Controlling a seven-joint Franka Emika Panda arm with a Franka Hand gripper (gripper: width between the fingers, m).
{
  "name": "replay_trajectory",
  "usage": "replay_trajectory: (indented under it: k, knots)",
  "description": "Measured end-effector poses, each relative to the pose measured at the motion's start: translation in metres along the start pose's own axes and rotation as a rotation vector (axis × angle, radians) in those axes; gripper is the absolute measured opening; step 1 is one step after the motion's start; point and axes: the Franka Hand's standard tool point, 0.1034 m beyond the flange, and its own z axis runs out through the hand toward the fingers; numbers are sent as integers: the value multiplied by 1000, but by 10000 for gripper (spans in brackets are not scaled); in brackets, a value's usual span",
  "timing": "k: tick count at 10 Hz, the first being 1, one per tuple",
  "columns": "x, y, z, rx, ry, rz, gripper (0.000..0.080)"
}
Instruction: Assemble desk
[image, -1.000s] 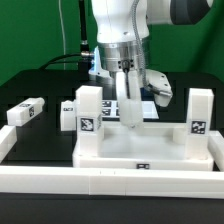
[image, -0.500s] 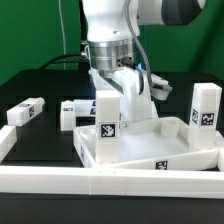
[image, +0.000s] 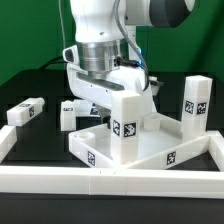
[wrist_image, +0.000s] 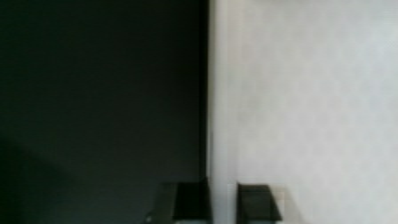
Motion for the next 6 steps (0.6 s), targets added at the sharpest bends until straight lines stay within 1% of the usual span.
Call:
replay_trajectory:
  k: [3,4,6]
  knots:
    - [1,0,0,-1,3,-212,60]
    - [0,-5,-1,-4,7,-262,60]
    - [3,-17,-3,-21,21,-447,60]
